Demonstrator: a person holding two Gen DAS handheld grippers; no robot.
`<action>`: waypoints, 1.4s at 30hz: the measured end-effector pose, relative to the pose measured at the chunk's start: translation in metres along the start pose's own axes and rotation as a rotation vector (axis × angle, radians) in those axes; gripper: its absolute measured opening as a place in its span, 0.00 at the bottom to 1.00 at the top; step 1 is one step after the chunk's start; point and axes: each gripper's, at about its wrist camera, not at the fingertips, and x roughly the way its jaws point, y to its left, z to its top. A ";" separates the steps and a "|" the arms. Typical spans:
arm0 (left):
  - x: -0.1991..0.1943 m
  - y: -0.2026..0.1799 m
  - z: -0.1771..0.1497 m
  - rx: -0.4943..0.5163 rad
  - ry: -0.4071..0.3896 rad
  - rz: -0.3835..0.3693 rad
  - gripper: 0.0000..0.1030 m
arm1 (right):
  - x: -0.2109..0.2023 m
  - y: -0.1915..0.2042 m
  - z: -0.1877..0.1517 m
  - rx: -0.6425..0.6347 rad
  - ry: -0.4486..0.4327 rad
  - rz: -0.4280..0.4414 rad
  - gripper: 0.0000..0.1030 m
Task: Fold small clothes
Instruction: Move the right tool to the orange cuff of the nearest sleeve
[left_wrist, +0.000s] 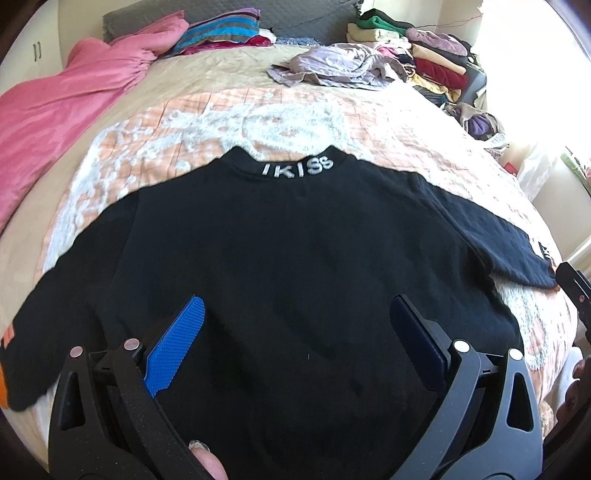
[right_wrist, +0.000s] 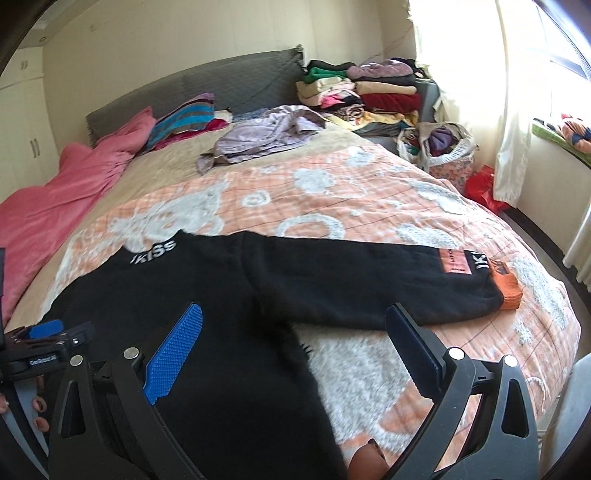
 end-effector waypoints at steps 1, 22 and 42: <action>0.001 0.000 0.003 0.002 -0.005 -0.003 0.92 | 0.003 -0.005 0.002 0.010 -0.001 -0.012 0.96; 0.048 -0.010 0.024 0.084 0.004 -0.078 0.92 | 0.058 -0.140 -0.001 0.370 0.075 -0.217 0.96; 0.081 -0.006 0.017 0.104 0.057 -0.085 0.92 | 0.112 -0.216 -0.003 0.651 0.100 -0.234 0.74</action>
